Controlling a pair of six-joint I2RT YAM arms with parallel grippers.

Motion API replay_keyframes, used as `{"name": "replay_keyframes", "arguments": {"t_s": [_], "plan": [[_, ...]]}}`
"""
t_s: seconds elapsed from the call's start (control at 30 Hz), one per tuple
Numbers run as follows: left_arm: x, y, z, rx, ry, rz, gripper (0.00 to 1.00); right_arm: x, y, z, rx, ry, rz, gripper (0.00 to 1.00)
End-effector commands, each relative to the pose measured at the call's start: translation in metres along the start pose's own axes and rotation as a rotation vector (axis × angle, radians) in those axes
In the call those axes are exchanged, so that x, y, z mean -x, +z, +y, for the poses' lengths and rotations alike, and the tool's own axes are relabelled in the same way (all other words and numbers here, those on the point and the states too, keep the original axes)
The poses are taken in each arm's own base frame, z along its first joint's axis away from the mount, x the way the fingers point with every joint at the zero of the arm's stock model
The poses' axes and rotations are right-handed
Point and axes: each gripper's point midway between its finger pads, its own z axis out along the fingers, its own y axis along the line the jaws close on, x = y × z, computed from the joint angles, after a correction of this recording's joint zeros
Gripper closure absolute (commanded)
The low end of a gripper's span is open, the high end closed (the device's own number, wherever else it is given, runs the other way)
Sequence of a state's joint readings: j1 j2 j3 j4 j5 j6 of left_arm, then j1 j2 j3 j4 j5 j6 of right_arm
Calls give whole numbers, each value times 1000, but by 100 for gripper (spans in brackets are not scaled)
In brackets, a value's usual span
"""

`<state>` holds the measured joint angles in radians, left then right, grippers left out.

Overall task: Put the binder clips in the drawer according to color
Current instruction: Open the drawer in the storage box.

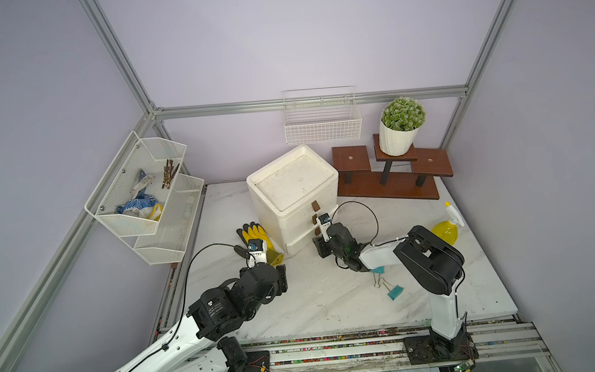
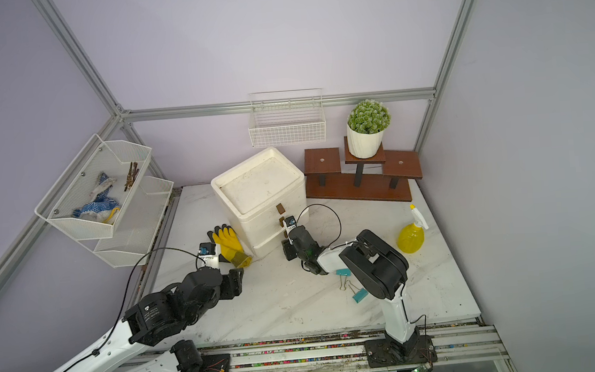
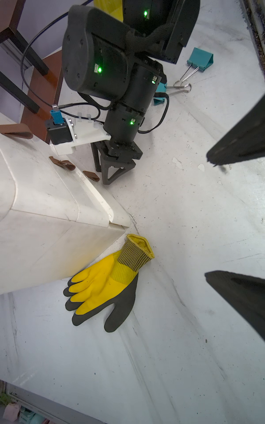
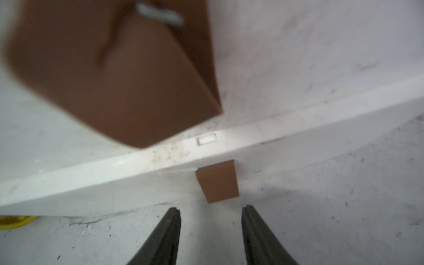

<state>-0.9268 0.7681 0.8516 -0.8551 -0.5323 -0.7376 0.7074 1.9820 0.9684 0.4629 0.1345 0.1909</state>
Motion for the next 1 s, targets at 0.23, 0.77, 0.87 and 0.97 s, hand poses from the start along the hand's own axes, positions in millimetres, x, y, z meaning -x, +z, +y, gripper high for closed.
{"name": "replay_keyframes", "arguments": {"t_s": [0.23,0.77,0.87,0.97], "plan": [[-2,-3,10,15,-11,-16,15,10,10,2,16,-76,-23,64],[-10,-1,13,24,-17,6,15,18,12,3,43,-76,-34,82],[-10,-1,13,23,-19,6,16,22,11,3,43,-74,-42,90],[-10,0,13,23,-20,7,16,21,11,3,42,-68,-39,98]]}}
